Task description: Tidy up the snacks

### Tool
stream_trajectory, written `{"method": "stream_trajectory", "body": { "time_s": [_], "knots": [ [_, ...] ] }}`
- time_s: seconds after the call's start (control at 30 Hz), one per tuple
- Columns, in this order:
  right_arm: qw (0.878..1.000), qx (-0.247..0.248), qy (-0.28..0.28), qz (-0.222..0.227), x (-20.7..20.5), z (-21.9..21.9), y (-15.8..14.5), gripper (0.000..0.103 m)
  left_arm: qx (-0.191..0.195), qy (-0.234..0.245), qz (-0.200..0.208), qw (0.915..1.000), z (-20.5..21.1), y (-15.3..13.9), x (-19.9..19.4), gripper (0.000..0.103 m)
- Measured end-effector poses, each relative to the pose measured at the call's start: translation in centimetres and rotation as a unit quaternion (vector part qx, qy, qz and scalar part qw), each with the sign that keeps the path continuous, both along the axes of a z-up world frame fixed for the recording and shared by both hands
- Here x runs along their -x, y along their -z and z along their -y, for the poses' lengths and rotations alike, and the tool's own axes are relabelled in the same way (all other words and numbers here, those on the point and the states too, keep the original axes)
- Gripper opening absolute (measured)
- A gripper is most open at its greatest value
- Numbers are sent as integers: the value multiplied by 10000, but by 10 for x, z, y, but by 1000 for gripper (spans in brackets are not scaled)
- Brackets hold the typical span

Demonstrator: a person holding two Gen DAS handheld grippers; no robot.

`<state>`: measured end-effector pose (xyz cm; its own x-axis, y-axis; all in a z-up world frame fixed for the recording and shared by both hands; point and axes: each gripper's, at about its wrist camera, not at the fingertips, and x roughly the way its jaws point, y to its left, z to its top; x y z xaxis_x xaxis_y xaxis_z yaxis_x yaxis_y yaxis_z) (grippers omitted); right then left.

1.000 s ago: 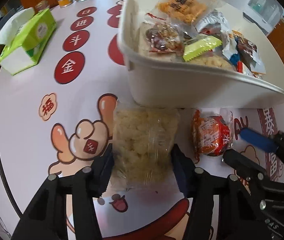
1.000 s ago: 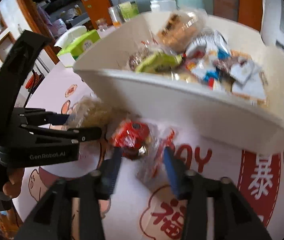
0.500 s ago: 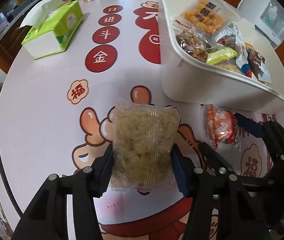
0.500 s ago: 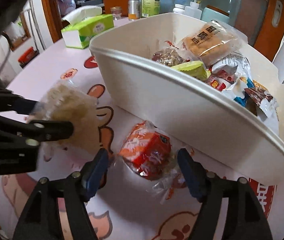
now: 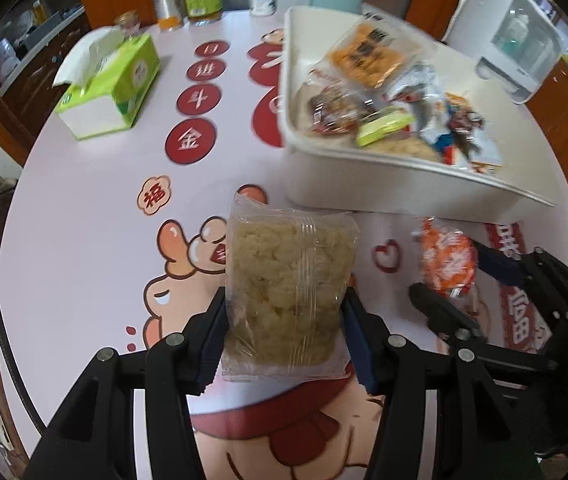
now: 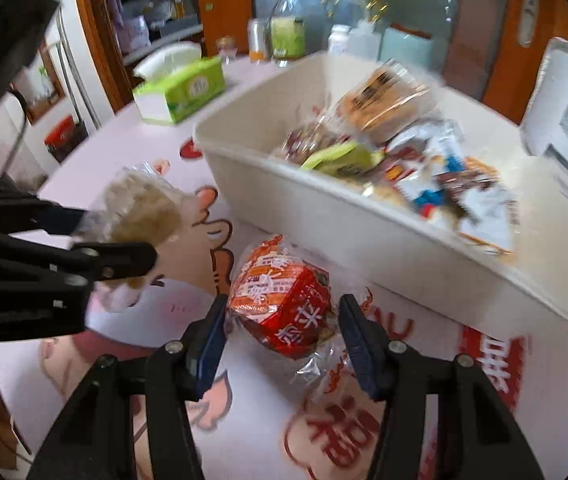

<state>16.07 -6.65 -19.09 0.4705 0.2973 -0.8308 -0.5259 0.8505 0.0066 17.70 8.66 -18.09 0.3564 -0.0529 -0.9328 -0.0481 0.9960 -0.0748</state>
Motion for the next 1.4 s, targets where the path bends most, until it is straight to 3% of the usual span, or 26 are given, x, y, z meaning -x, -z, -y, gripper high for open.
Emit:
{"method": "stream_trajectory", "body": {
  "time_s": [0.47, 0.8, 0.97, 1.07, 1.13, 1.2, 1.23, 1.33, 1.4],
  "knots": [
    [9921, -685, 403, 973, 17, 87, -131, 56, -272, 624, 1024, 9924, 93, -104, -1, 53],
    [9844, -721, 776, 1408, -20, 117, -196, 57, -471, 638, 1729, 9817, 127, -173, -37, 53],
    [9814, -671, 1131, 1398, -60, 125, -201, 57, -515, 502, 1909, 9790, 133, -186, -63, 53],
    [9814, -710, 1347, 1169, -85, 129, -191, 58, -502, 390, 1902, 9797, 132, -181, -81, 54],
    [9831, -781, 1380, 919, -100, 129, -178, 63, -488, 337, 1830, 9813, 130, -173, -90, 66],
    [9838, -672, 1484, 743, -113, 126, -163, 67, -555, 187, 1818, 9816, 125, -164, -99, 88],
    [9837, -558, 1552, 720, -118, 124, -156, 72, -597, 133, 1823, 9813, 122, -161, -102, 93],
    [9824, -530, 1673, 639, -124, 125, -142, 86, -591, 100, 1733, 9830, 114, -149, -108, 95],
    [9831, -524, 1666, 547, -125, 126, -135, 86, -510, 122, 1568, 9862, 109, -139, -113, 95]
  ]
}}
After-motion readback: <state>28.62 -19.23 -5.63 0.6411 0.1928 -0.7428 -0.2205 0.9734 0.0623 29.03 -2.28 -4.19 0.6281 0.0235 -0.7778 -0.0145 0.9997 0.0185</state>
